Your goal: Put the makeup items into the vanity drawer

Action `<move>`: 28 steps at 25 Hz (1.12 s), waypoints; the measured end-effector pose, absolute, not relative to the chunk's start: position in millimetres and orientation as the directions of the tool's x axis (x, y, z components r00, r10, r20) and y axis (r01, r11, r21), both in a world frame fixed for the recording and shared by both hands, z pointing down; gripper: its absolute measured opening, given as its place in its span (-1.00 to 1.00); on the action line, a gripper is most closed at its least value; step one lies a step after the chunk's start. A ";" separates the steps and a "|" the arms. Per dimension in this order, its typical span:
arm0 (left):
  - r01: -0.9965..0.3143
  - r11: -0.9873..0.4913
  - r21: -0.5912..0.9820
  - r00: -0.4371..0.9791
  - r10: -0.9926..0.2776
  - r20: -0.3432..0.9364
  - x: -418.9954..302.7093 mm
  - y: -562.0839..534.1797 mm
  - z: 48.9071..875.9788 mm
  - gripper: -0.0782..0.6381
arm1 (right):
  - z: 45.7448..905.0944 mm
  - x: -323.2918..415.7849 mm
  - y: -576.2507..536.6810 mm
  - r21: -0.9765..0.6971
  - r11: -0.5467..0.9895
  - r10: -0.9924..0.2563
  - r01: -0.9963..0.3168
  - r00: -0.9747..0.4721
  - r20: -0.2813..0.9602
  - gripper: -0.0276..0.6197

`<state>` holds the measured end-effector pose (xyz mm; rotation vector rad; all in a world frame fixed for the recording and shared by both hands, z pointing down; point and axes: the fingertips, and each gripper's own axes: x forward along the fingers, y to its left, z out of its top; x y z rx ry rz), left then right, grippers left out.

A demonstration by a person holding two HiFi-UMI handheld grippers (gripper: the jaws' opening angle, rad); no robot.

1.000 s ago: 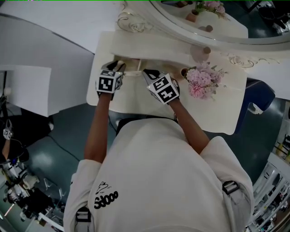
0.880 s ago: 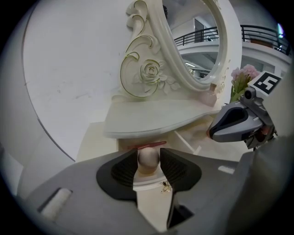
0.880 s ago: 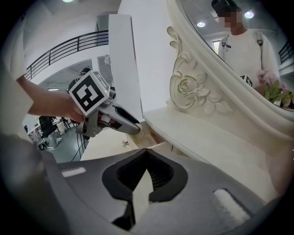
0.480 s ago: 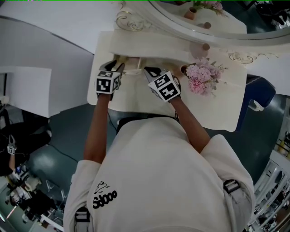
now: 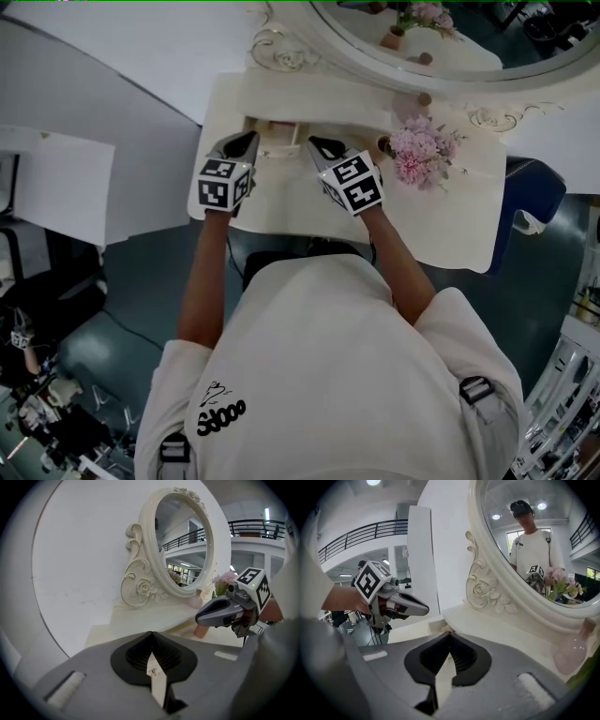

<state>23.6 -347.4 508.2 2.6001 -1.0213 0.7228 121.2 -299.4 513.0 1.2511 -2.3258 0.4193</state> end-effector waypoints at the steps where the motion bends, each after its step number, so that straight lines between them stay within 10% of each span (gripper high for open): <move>1: -0.685 -0.727 0.052 0.641 -0.568 0.517 24.7 -344.8 501.1 -0.73 | 507.7 120.9 -299.5 -0.040 0.535 -0.707 -0.844 -0.473 0.526 -0.91; 28: -0.657 -0.729 -0.191 0.722 -0.682 0.117 7.4 -251.5 301.1 -0.73 | 293.5 89.2 -241.8 0.242 0.539 -0.842 -0.807 -0.504 0.194 -0.91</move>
